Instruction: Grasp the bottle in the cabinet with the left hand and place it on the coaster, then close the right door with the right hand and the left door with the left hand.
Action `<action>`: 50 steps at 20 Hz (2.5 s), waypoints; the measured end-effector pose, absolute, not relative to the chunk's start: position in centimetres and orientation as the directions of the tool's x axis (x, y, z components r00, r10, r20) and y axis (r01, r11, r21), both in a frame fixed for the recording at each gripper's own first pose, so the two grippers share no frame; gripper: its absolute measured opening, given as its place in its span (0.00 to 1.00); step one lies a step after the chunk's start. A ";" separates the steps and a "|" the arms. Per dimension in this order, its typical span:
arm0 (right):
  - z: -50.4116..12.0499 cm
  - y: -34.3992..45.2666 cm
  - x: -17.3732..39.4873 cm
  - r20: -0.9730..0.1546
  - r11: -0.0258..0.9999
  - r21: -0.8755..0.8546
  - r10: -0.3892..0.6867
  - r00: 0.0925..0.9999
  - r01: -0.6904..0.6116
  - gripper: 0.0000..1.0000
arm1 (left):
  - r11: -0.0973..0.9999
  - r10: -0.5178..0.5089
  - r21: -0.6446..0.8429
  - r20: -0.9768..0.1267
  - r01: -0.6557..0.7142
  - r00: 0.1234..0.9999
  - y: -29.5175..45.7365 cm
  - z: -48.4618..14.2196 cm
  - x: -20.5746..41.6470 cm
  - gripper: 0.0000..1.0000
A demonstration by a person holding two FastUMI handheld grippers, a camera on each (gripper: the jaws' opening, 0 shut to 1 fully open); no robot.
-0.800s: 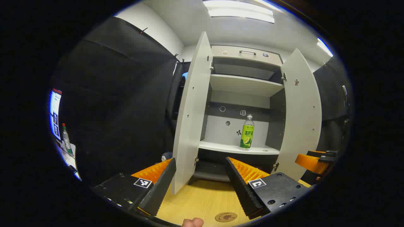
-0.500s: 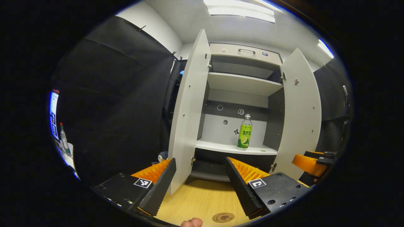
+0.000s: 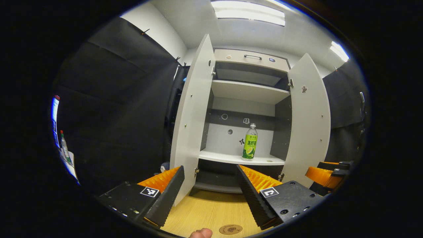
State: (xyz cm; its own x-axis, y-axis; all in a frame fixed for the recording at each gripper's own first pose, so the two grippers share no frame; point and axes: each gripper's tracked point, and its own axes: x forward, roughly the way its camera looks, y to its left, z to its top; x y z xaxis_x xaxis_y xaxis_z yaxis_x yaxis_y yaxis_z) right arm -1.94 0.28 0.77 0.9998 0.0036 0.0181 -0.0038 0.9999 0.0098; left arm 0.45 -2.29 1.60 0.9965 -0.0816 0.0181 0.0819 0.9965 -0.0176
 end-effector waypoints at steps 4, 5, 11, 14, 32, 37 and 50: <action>1.1 0.8 -2.7 0.031 1.000 0.000 0.009 0.999 -0.009 1.00 | 0.996 -0.085 -0.019 0.018 0.086 0.996 -2.1 1.5 0.3 0.95; 1.0 0.9 -2.9 0.032 1.000 -0.003 0.010 0.999 -0.009 1.00 | 0.996 -0.084 -0.018 0.015 0.085 0.996 -2.1 1.5 0.3 0.95; 0.9 0.9 -3.4 0.028 1.000 0.006 0.002 1.000 -0.002 1.00 | 0.997 -0.083 -0.007 0.019 0.083 0.996 -1.7 1.7 0.0 0.95; 1.1 0.5 -3.9 0.038 1.000 0.005 -0.016 0.999 0.015 1.00 | 0.996 -0.091 -0.003 0.021 0.091 0.996 -1.9 1.8 0.2 0.95; 0.8 -1.2 -7.0 0.021 0.998 0.012 -0.069 0.997 0.069 0.99 | 0.923 -0.384 -0.025 -0.028 0.384 0.923 -12.7 3.9 8.8 0.95; 1.0 -3.9 -8.2 0.026 0.990 0.012 -0.144 0.989 0.143 0.99 | 0.883 -0.469 -0.024 -0.052 0.468 0.882 -18.6 4.4 16.0 0.95; 1.3 -10.8 -9.8 0.057 0.920 0.059 -0.390 0.919 0.386 0.99 | 0.912 -0.407 -0.009 -0.111 0.409 0.907 -24.1 -0.8 34.5 0.95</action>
